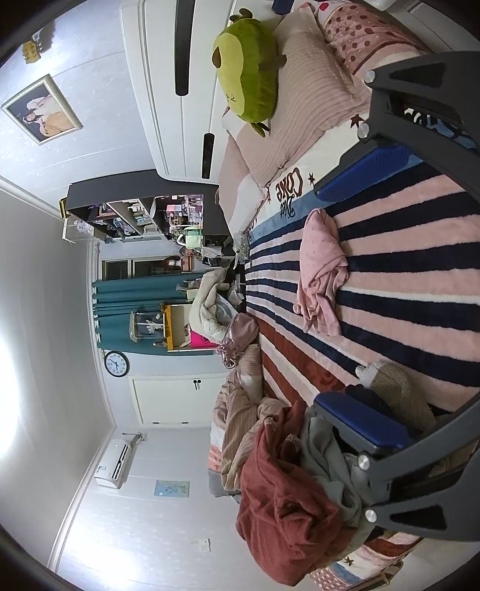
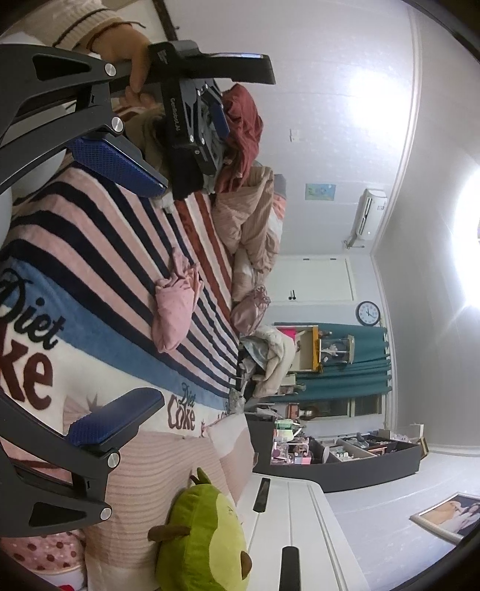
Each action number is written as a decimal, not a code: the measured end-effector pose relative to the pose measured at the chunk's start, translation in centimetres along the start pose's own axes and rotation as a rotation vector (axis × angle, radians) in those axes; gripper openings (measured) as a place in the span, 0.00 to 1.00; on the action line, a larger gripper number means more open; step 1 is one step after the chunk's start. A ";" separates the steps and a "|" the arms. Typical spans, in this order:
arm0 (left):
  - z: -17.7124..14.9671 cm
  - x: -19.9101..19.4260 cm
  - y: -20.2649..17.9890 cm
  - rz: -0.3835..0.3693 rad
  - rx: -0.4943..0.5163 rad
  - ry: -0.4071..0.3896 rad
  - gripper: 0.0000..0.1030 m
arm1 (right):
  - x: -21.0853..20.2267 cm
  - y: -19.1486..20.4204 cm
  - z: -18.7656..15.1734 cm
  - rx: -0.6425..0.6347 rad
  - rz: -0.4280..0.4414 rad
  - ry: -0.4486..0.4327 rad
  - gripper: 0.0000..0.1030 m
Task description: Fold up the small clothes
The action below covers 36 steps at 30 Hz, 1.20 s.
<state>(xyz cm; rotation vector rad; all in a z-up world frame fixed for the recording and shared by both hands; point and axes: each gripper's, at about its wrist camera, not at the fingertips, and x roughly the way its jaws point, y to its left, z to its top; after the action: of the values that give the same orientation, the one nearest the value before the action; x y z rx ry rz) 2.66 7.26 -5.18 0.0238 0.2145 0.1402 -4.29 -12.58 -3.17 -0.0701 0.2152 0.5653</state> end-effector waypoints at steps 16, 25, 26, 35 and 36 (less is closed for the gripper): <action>-0.1 -1.2 -0.7 -0.022 0.004 -0.011 0.99 | -0.7 0.6 0.3 0.014 -0.016 -0.008 1.00; 0.2 -2.0 -1.2 -0.022 0.011 -0.028 0.99 | -1.1 1.0 0.5 0.025 -0.037 -0.006 1.00; 0.2 -2.1 -1.3 -0.023 0.011 -0.029 0.99 | -1.1 0.9 0.5 0.025 -0.037 -0.006 1.00; 0.5 -2.4 -1.7 -0.027 0.008 -0.031 0.99 | -1.2 0.8 0.5 0.026 -0.039 -0.006 1.00; 0.5 -2.4 -1.8 -0.027 0.010 -0.031 0.99 | -1.2 0.7 0.5 0.028 -0.040 -0.006 1.00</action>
<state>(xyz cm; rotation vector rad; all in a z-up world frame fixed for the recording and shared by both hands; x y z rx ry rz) 0.67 5.18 -4.24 0.0334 0.1848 0.1121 -5.56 -12.52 -2.47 -0.0455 0.2155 0.5226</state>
